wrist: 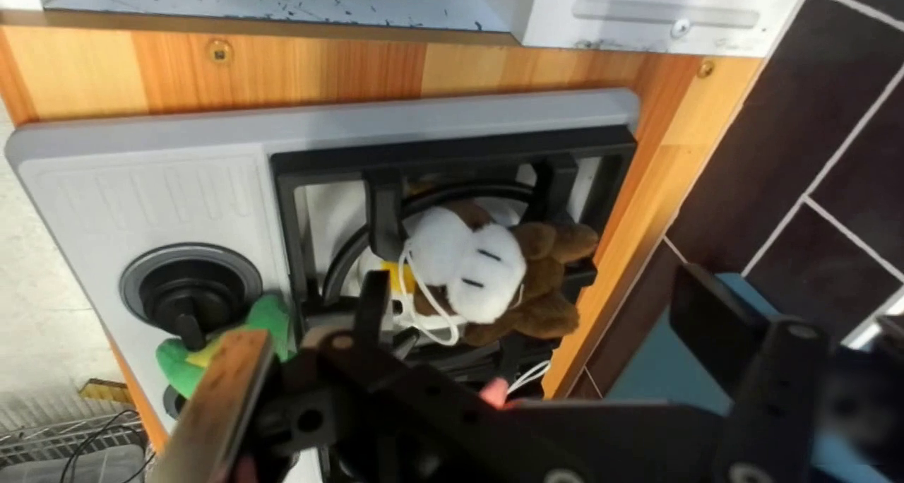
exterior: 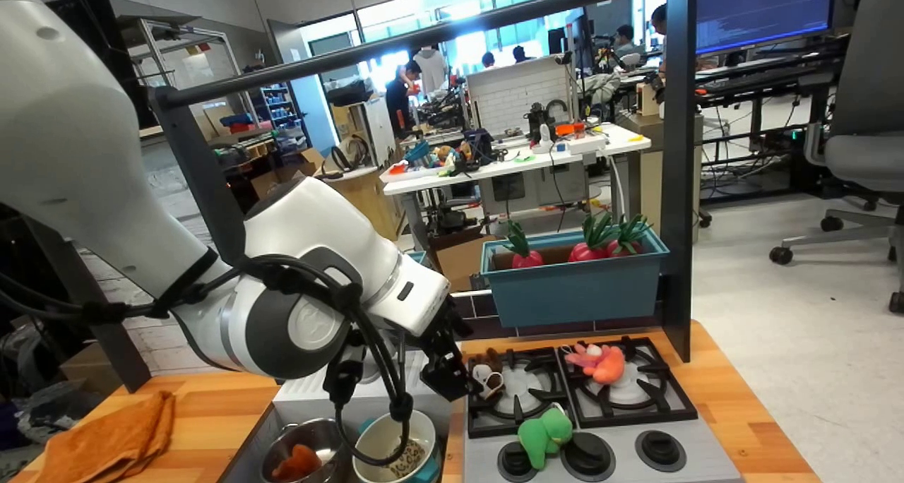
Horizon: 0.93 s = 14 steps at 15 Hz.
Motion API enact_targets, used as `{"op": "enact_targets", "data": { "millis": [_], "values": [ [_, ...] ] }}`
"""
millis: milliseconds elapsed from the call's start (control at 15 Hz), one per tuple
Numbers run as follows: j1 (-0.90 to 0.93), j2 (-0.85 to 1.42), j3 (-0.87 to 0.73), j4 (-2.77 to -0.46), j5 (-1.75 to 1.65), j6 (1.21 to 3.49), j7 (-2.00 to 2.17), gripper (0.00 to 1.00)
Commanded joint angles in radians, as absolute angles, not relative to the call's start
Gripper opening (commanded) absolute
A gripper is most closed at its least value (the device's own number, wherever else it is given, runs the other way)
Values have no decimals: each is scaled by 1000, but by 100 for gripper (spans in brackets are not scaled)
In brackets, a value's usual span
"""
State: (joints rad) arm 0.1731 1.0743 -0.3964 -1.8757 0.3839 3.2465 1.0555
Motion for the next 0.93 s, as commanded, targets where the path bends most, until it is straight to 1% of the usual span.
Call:
{"op": "enact_targets", "data": {
  "millis": [0,67,133,267,333,533,600,667,733,800,867],
  "values": [
    [190,1118,-411,-1805,403,3157,1034,74],
    [194,1130,-415,-1787,395,3131,1039,68],
    [203,1142,-424,-1769,388,3105,1048,58],
    [219,1163,-437,-1738,372,3059,1062,42],
    [226,1169,-441,-1729,365,3045,1066,35],
    [247,1164,-443,-1731,353,3019,1071,12],
    [259,1155,-447,-1745,353,3014,1076,5],
    [273,1141,-450,-1767,352,3012,1078,0],
    [295,1133,-466,-1787,353,3007,1089,25],
    [313,1125,-477,-1807,356,3010,1099,36],
    [335,1117,-493,-1831,356,3016,1111,36]
  ]
}}
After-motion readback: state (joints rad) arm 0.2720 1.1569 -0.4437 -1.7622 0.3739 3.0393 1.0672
